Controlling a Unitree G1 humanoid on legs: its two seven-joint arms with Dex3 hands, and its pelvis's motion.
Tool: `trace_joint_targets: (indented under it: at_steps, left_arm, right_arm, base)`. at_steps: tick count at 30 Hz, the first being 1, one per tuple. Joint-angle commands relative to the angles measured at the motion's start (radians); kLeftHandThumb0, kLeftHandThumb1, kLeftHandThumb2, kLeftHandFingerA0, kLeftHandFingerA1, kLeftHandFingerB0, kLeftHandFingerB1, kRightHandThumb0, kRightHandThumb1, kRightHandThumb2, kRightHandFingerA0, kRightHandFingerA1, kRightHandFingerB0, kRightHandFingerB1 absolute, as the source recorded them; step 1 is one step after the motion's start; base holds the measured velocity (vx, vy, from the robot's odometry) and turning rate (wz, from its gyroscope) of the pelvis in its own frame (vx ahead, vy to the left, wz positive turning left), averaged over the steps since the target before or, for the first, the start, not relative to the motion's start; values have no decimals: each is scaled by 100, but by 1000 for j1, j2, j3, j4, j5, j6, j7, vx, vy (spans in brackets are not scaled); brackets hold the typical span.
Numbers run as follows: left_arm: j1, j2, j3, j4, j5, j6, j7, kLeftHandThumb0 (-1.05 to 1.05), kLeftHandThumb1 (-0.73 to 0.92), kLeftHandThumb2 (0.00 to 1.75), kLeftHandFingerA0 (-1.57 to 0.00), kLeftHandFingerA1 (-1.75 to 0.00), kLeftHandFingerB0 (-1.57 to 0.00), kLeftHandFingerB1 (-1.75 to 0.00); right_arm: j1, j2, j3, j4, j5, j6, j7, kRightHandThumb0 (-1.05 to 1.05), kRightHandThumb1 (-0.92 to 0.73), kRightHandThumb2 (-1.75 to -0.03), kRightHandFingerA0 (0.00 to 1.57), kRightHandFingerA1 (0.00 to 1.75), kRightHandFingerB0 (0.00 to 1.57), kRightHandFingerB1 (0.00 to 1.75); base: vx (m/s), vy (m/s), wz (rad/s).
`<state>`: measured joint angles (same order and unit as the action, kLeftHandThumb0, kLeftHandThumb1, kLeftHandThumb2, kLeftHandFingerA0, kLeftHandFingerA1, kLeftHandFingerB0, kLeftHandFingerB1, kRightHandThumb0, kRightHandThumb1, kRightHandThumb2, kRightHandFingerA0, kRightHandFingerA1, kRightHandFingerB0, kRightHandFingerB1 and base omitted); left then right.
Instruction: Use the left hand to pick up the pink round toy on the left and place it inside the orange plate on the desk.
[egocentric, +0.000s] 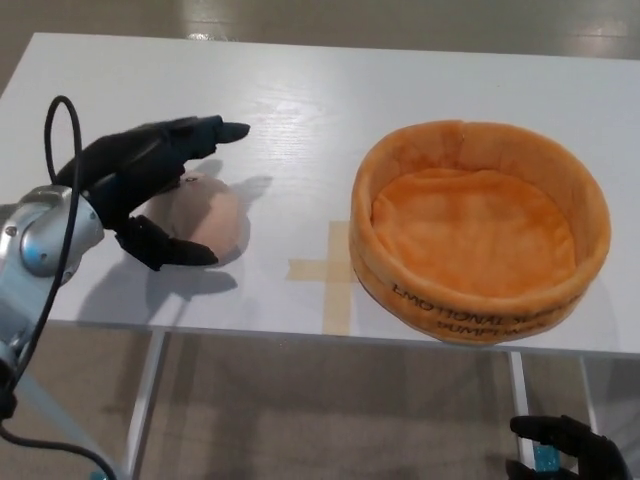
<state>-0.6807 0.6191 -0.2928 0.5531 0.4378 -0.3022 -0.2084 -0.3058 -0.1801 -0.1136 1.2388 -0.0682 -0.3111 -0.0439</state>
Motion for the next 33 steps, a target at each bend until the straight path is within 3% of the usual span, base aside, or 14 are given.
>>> trace_joint_targets:
  at_steps: [1, 3, 4, 6, 8, 13, 14, 20, 22, 27, 28, 29, 30, 33]
  left_arm:
    - [-19, 8, -18, 42, 114, -57, 139, -29, 38, 65, 0, -10, -9, -33]
    - [-21, 5, -23, 52, 126, -58, 152, -29, 38, 65, 0, -11, -10, -34]
    - [-22, 3, -25, 59, 129, -62, 158, -27, 43, 53, 0, -14, -13, -29]
    - [-26, 1, -29, 75, 138, -72, 174, -30, 37, 65, 0, -14, -10, -35]
    - [-30, -1, -32, 86, 145, -74, 182, -28, 43, 53, 0, -17, -13, -30]
    - [-42, -7, -37, 111, 150, -79, 186, -29, 44, 54, 0, -21, -13, -30]
    - [-42, -8, -36, 111, 148, -78, 182, -32, 39, 65, -3, -17, -9, -36]
    - [-42, -16, -42, 127, 155, -85, 183, -34, 39, 64, -4, -17, -9, -34]
    - [-44, -20, -46, 137, 157, -82, 175, -32, 44, 54, -3, -23, -12, -30]
    - [-44, -31, -47, 142, 151, -67, 155, -37, 41, 60, -6, -21, -9, -34]
    - [-44, -38, -51, 151, 151, -60, 144, -23, 39, 88, 0, -47, 0, -48]
    - [-45, -40, -52, 154, 151, -59, 141, -23, 39, 88, 0, -47, 0, -48]
    - [-44, -43, -51, 158, 143, -59, 129, -39, 46, 60, -19, -34, -13, -32]
    - [-39, -49, -41, 163, 114, -68, 95, -40, 45, 64, -34, -39, -13, -34]
  right_arm:
    - [8, -9, 9, 12, -8, 14, 0, -17, -57, -56, 68, 100, 52, 77]
    - [8, -10, 14, 14, -11, 13, -5, -18, -57, -56, 69, 101, 53, 78]
    - [7, -9, 14, 14, -9, 14, -7, -18, -56, -56, 71, 101, 53, 78]
    - [6, -9, 16, 14, -7, 16, -8, -18, -57, -56, 70, 101, 53, 78]
    - [5, -10, 21, 14, -10, 20, -9, -16, -58, -56, 71, 99, 53, 76]
    - [1, -12, 29, 13, -12, 30, -13, -17, -57, -56, 72, 99, 53, 76]
    - [1, -13, 29, 14, -11, 29, -13, -17, -57, -56, 72, 100, 54, 77]
    - [0, -14, 35, 11, -11, 31, -9, -17, -58, -57, 72, 99, 54, 76]
    - [-2, -15, 34, 15, -9, 39, -3, -14, -59, -57, 71, 97, 52, 74]
    - [-2, -15, 34, 14, -8, 35, -3, -17, -58, -57, 71, 98, 53, 75]
    - [-2, -12, 28, 14, 0, 34, 1, -17, -58, -57, 69, 99, 53, 77]
    - [-2, -12, 26, 13, 3, 35, 3, -17, -58, -57, 69, 99, 53, 77]
    - [-2, -11, 25, 12, 4, 37, 6, -16, -59, -57, 67, 99, 52, 77]
    - [-2, -10, 23, 10, 6, 37, 10, -16, -59, -57, 66, 98, 53, 77]
  base:
    - [0, 0, 0]
    - [0, 0, 0]
    - [0, 0, 0]
    - [0, 0, 0]
    - [0, 0, 0]
    - [0, 0, 0]
    - [0, 0, 0]
    - [0, 0, 0]
    - [0, 0, 0]
    - [0, 0, 0]
    - [0, 0, 0]
    - [0, 0, 0]
    - [0, 0, 0]
    - [0, 0, 0]
